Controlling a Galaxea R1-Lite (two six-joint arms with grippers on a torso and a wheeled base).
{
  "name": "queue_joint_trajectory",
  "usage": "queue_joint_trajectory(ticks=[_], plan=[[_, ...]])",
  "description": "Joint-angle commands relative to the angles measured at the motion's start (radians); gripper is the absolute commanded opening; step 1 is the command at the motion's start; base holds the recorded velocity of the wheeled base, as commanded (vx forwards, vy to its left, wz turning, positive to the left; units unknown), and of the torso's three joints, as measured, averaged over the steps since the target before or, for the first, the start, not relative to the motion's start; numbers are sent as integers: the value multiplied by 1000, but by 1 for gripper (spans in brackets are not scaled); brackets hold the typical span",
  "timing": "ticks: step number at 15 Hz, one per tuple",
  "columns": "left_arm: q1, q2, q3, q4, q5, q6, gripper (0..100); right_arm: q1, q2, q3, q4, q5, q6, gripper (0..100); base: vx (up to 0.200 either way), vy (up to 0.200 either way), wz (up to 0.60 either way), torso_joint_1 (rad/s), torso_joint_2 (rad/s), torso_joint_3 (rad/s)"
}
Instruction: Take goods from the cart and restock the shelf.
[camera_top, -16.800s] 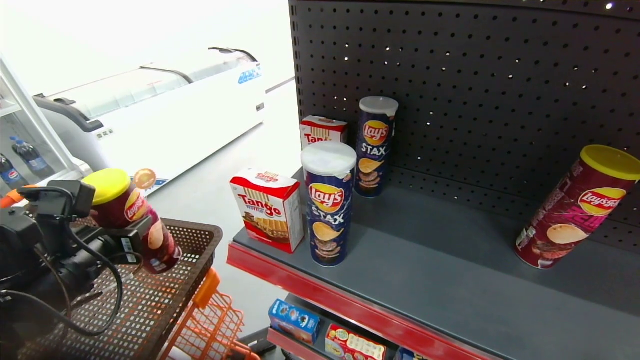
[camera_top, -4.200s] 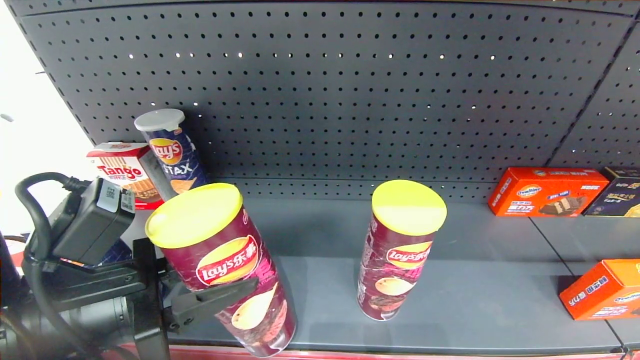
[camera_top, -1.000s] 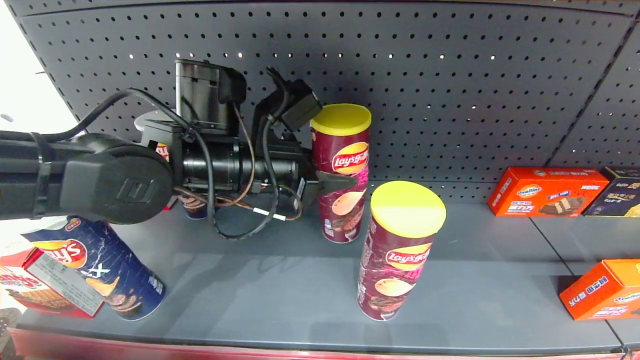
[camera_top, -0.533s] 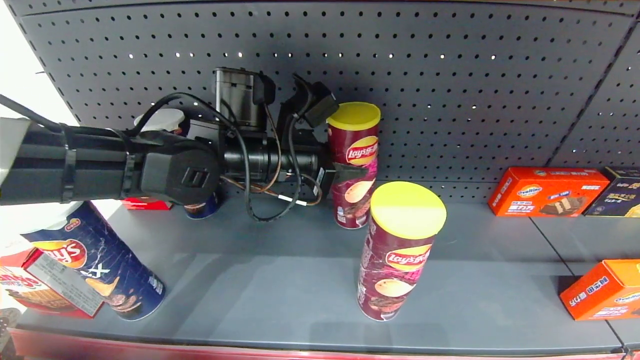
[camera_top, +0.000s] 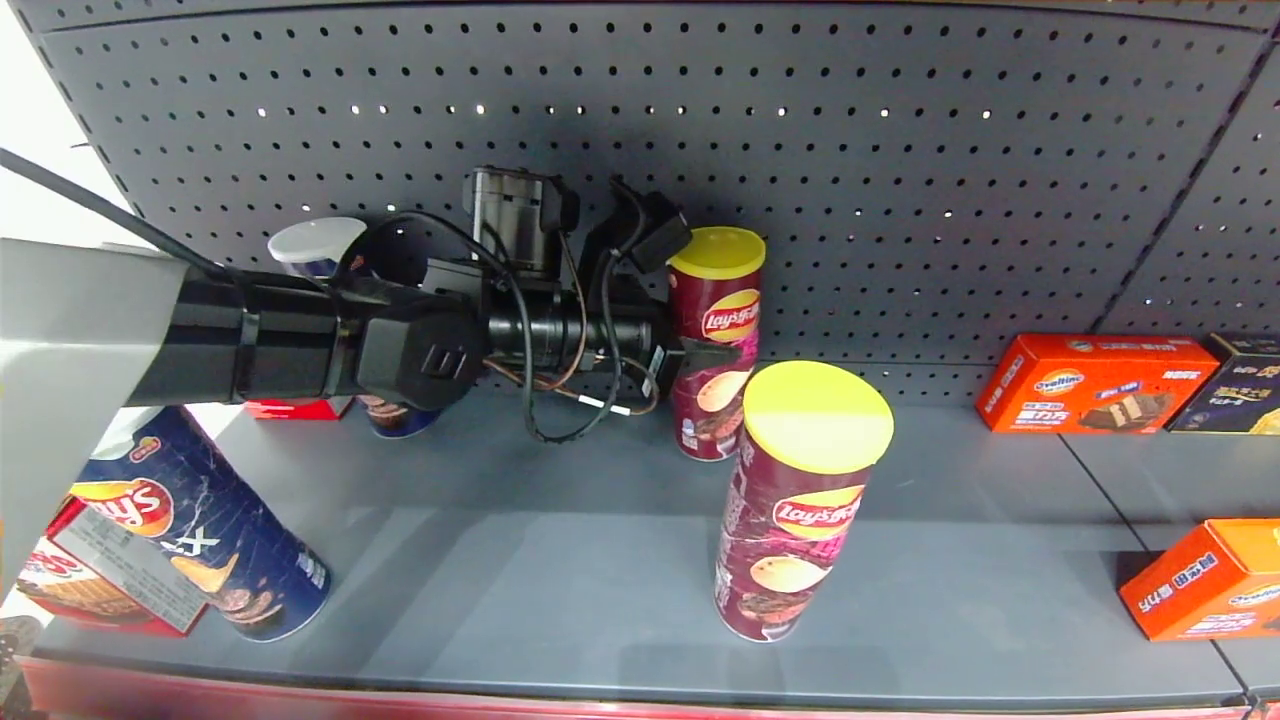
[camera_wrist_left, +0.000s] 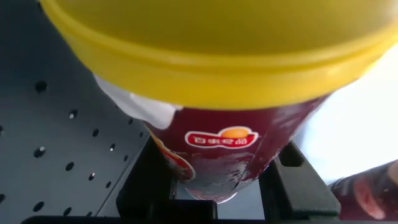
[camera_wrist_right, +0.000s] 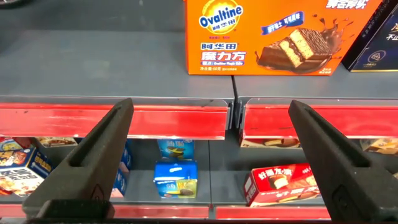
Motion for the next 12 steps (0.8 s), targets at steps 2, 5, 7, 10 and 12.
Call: queue_joint_trajectory(ticks=[2, 5, 7, 10, 12], plan=[[4, 16, -1, -1, 0, 1, 0, 1, 2, 0, 0, 0, 0, 100, 0, 0, 0, 0, 0, 0], [3, 34, -10, -4, 1, 3, 0, -1, 2, 0, 0, 0, 0, 100, 0, 0, 0, 0, 0, 0], [1, 35, -10, -6, 4, 4, 100, -1, 2, 0, 0, 0, 1, 100, 0, 0, 0, 0, 0, 0], [-1, 28, 0, -13, 20, 6, 100, 1, 3, 0, 0, 0, 0, 100, 0, 0, 0, 0, 0, 0], [-5, -44, 46, -18, 52, 23, 100, -1, 2, 0, 0, 0, 0, 100, 0, 0, 0, 0, 0, 0]])
